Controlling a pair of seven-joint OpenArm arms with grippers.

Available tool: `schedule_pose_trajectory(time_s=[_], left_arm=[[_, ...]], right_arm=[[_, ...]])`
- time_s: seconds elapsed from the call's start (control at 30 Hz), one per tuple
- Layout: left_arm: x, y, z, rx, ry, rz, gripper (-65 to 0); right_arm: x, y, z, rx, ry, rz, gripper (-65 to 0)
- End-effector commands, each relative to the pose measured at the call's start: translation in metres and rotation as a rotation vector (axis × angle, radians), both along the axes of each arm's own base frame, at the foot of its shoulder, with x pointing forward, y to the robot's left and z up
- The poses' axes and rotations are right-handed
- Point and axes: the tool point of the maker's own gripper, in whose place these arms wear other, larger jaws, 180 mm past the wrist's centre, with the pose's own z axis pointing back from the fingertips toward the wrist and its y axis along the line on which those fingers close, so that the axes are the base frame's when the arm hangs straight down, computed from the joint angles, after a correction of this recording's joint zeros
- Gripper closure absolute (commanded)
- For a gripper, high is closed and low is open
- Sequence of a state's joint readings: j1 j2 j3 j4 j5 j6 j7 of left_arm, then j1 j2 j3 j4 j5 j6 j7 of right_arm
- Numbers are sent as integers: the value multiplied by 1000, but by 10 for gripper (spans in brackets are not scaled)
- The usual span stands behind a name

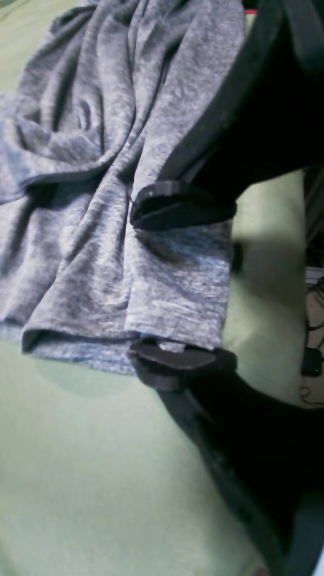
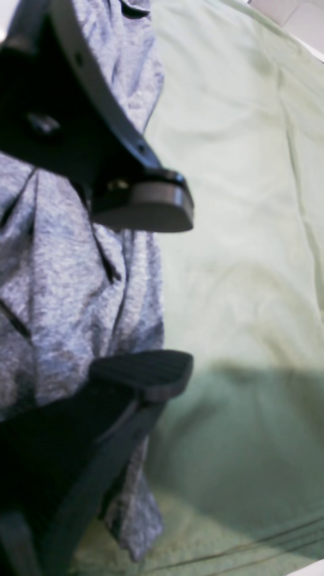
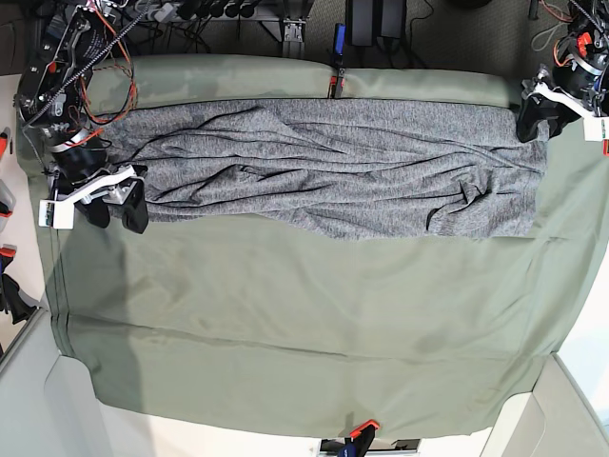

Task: Fold the T-shirt properly
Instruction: 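Move the left gripper to the strip's end and grasp the fabric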

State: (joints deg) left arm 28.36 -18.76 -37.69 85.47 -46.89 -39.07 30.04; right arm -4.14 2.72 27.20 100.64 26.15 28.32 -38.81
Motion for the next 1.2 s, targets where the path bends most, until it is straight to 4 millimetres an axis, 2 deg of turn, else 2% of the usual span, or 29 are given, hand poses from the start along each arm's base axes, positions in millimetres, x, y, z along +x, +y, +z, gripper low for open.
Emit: schedule_pose_trajectory(time_s=[0.0, 0.33, 0.43, 0.6, 0.67, 0.93, 1.17], left_arm=[[7, 1, 11, 13, -42, -20, -406], [44, 3, 25, 44, -103, -15, -406], [50, -3, 16, 39, -83, -27, -406], [51, -16, -14, 1, -28, -45, -406], [55, -16, -18, -12, -30, -35, -406], [67, -10, -4, -5, -59, -37, -405], [57, 14, 29, -49, -128, 22, -406]], right_arm=[[7, 0, 16, 4, -58, 5, -405], [6, 0, 15, 4, -52, 6, -405], [6, 0, 15, 4, -53, 7, -405], [6, 0, 15, 4, -52, 6, -405], [6, 0, 15, 4, -52, 6, -405], [6, 0, 15, 4, -53, 6, -405], [6, 0, 15, 5, -53, 6, -405]])
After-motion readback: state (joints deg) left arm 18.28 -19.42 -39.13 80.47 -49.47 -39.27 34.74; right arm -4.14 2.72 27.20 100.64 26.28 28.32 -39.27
